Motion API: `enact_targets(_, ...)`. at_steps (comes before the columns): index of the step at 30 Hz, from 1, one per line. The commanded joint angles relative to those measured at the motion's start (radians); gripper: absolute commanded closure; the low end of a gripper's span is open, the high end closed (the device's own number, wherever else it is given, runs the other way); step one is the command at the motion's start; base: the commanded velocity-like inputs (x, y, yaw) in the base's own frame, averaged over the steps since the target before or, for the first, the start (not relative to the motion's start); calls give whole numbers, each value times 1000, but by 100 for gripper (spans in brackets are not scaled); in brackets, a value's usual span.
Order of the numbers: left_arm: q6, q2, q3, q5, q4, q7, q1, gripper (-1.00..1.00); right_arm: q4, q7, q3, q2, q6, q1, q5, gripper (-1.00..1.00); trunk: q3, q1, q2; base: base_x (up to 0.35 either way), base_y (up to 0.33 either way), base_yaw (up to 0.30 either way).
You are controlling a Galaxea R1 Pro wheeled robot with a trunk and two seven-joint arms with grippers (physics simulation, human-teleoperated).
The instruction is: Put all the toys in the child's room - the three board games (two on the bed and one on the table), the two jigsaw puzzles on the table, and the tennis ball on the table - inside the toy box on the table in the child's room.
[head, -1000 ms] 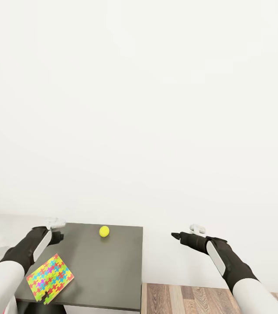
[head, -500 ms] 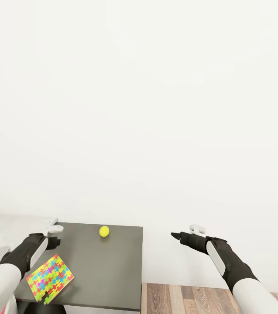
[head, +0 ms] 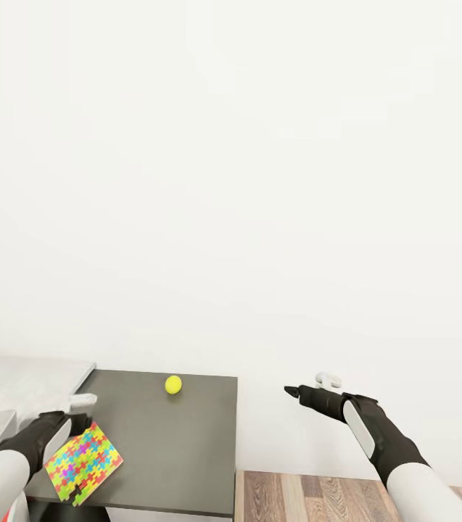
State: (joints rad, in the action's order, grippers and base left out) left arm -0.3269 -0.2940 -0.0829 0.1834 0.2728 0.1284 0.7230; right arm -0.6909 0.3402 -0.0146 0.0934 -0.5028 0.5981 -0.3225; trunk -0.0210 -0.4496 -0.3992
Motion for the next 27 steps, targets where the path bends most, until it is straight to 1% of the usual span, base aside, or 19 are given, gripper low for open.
enact_targets(1,2,-2,-8,11,-3,6,0,-100,-2,3,-2,0,-6,0,-6,-100,0,0,-1,0,0,0)
enact_targets(10,7,-4,0,14,-7,-3,0,-100,-5,6,-2,0,-6,0,-6,-100,4,0,-1,0,0,0)
enact_targets(27,-6,-7,4,19,-4,-7,2,-100,-5,0,-2,0,-5,0,-6,-100,31,0,-1,0,0,0)
